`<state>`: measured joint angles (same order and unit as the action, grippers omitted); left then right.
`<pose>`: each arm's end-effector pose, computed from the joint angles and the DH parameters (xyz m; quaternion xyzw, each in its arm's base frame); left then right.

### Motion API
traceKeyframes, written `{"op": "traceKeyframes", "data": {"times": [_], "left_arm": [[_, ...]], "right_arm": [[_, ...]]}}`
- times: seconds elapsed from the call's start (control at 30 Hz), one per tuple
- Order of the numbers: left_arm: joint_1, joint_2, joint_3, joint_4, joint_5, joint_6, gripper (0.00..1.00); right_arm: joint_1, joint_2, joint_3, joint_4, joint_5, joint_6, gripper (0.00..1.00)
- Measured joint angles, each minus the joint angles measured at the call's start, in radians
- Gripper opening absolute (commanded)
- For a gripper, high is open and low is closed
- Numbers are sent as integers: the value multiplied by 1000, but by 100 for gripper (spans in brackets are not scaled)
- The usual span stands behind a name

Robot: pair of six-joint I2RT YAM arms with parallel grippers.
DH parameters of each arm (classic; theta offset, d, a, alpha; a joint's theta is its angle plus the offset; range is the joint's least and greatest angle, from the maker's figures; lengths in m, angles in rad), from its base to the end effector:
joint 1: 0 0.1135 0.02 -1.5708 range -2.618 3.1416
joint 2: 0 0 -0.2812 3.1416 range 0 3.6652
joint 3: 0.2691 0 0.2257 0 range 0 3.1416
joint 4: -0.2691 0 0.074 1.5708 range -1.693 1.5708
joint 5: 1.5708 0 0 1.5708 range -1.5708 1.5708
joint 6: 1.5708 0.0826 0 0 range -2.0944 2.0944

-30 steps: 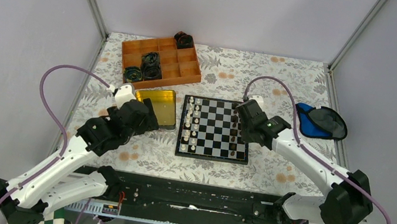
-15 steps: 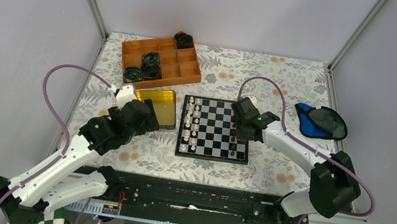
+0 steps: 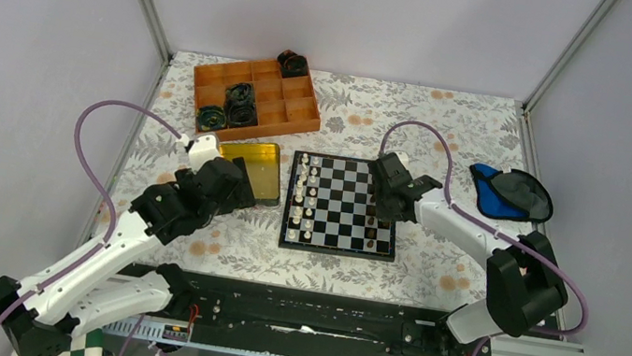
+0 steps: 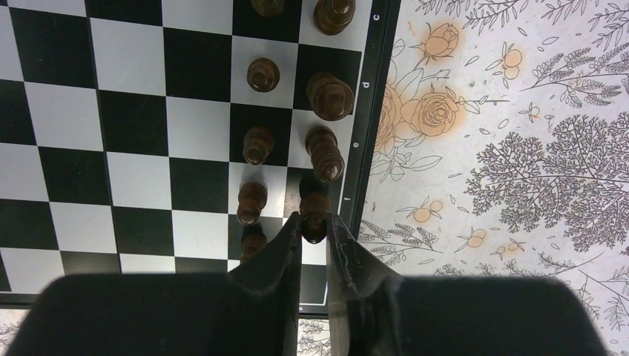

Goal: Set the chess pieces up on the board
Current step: Place the chess piece on the chessboard.

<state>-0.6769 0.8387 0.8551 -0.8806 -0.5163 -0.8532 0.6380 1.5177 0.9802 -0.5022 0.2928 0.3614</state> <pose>0.1372 -0.0580 0.2753 -0.1678 0.8958 -0.0589 0.4072 0.2554 0.1597 0.2025 -0.0937 0.9508 0.0009 0.2953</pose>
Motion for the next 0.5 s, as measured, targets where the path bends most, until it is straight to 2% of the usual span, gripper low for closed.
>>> {"op": "traceKeyframes", "data": {"times": [0.5], "left_arm": [[0,16,0,15,0,19,99]], "right_arm": [[-7,35,2,23,-21,-2,2]]}}
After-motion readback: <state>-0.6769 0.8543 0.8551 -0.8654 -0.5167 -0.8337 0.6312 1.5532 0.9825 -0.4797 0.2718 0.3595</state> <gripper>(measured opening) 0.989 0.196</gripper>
